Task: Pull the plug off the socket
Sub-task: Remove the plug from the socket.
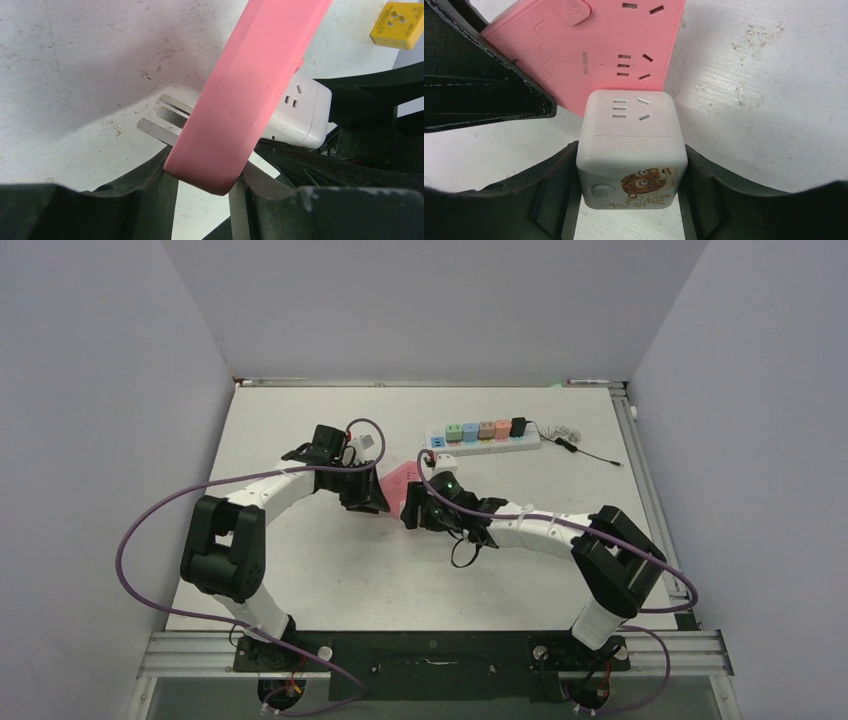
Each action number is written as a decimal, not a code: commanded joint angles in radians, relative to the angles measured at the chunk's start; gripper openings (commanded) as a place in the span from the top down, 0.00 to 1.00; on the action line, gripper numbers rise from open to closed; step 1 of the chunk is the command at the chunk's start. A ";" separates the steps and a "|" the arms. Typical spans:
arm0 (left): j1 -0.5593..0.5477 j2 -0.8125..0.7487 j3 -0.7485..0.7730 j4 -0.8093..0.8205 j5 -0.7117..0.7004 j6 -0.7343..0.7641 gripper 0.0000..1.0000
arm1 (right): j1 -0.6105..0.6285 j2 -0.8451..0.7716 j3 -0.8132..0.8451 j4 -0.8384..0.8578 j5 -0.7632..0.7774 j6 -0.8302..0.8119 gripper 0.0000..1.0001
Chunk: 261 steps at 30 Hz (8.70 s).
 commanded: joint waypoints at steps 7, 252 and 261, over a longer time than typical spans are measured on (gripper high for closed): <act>0.015 0.003 0.020 0.094 -0.101 0.030 1.00 | 0.023 0.128 0.187 -0.157 0.059 0.181 0.95; -0.053 -0.206 -0.082 0.205 -0.263 0.004 1.00 | -0.048 0.102 0.115 0.048 0.047 0.507 0.95; 0.028 -0.157 -0.067 0.208 -0.169 -0.012 1.00 | -0.050 0.057 0.054 0.192 -0.061 0.402 0.95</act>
